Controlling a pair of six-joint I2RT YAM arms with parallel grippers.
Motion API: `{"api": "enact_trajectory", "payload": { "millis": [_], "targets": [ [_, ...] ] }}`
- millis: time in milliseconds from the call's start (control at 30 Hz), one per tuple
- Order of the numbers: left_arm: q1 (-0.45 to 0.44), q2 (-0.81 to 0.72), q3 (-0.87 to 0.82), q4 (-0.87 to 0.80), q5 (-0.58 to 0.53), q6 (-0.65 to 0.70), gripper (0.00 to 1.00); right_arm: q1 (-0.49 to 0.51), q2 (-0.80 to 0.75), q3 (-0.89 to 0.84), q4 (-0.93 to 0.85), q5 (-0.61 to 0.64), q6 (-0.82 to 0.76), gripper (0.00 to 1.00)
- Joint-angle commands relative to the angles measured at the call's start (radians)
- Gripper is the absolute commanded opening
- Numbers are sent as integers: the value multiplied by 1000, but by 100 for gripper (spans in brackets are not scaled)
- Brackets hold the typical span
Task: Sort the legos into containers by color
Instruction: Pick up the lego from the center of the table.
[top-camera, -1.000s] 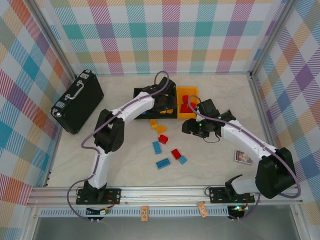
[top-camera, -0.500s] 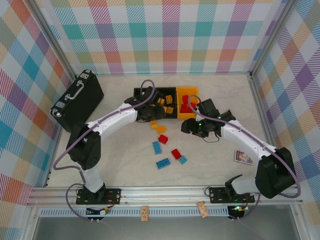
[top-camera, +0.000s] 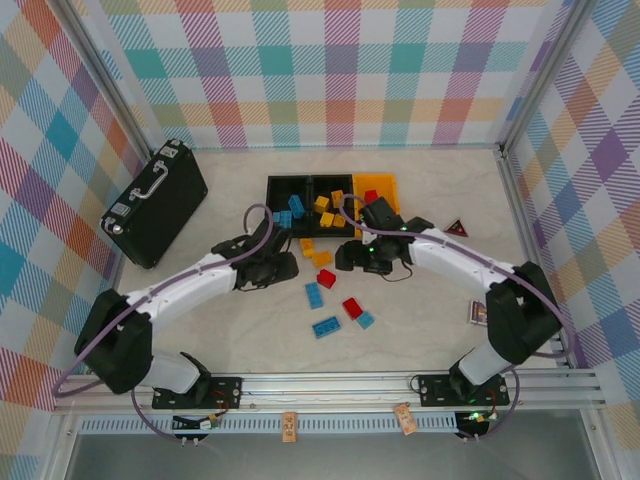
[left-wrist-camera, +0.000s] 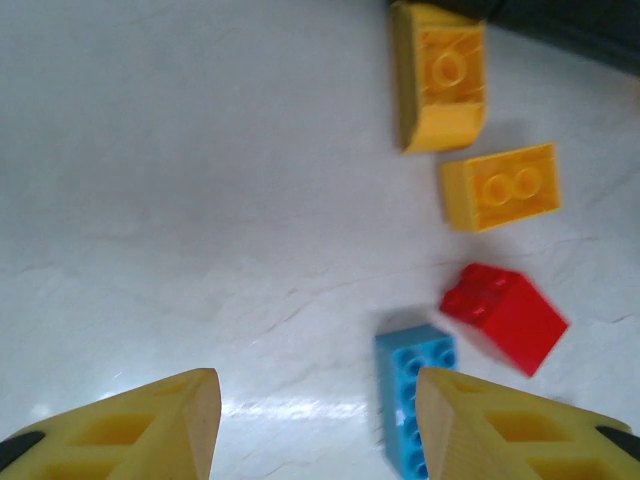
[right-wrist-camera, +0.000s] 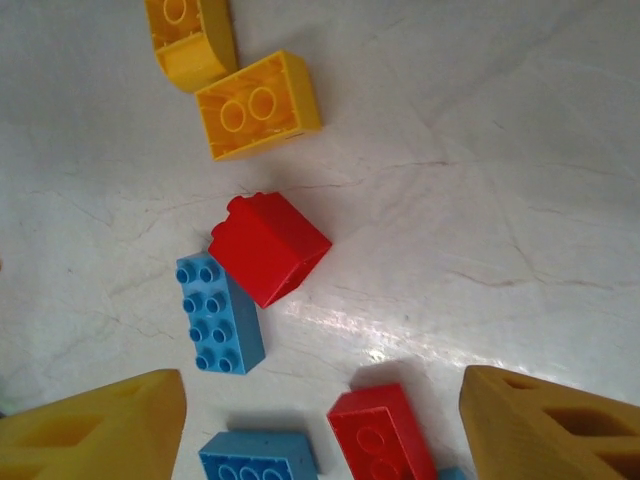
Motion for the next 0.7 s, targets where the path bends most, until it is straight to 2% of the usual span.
{"api": "enact_trajectory", "payload": {
  "millis": [0, 100, 167, 367, 667],
  "targets": [
    [-4, -85, -75, -24, -43, -57, 55, 33, 79, 66, -34, 11, 51, 77],
    [-4, -133, -129, -32, -58, -84, 56, 61, 156, 137, -68, 13, 91, 80],
    [-4, -152, -152, -33, -63, -98, 56, 79, 209, 192, -104, 25, 107, 99],
    [-4, -168, -183, -27, -69, -111, 56, 94, 310, 269, -140, 30, 168, 100],
    [-4, -164, -207, -9, -70, -122, 56, 109, 434, 354, -207, 38, 194, 92]
  ]
}}
